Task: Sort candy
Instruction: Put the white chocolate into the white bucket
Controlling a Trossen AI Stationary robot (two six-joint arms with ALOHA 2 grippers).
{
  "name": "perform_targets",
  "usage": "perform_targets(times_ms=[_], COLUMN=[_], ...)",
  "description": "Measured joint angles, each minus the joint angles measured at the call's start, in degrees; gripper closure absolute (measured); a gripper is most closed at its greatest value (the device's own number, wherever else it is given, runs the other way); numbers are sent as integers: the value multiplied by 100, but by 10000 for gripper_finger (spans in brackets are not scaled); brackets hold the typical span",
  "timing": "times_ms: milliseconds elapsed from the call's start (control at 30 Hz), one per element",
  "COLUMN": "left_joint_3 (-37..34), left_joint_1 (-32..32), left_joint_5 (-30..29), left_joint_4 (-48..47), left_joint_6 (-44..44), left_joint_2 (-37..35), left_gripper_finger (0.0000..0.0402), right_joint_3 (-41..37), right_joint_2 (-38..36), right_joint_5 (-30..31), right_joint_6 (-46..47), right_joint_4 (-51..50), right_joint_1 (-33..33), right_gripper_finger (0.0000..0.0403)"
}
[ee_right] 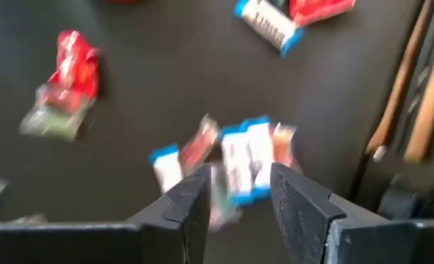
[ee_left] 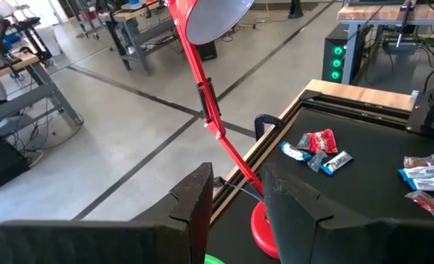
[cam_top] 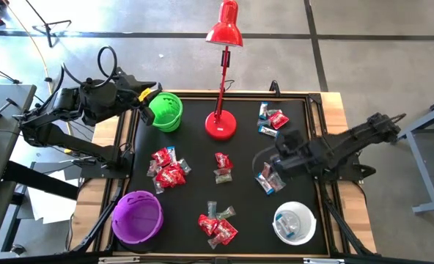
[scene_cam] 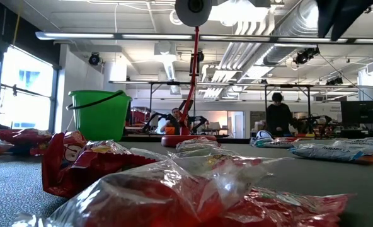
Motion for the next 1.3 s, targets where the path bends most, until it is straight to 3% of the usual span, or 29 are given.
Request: perform_targets(times_ms=[167, 467, 767, 1000, 1300], left_joint_3=[0, 0, 0, 2, 0], left_joint_1=[1, 2, 2, 2, 2], left_joint_5=[-23, -530, -988, -1206, -1206], left_joint_4=[2, 77, 88, 71, 36], left_joint_6=[109, 94, -250, -791, -1106], left_joint_2=[-1, 71, 217, 270, 268], left_gripper_finger=[296, 296, 296, 296, 296], right_joint_3=[0, -4, -5, -7, -9], right_joint_2=[0, 1, 152, 912, 1927], right_joint_5=[79, -674, -1616, -2153, -2454], right_joint_6=[-1999, -4797, -7071, -8110, -8960], right_joint_4=[314, 539, 1887, 1788, 1687], right_joint_1=[-993, -3110, -4933, -5609, -5653], right_gripper_finger=[266, 266, 266, 266, 266])
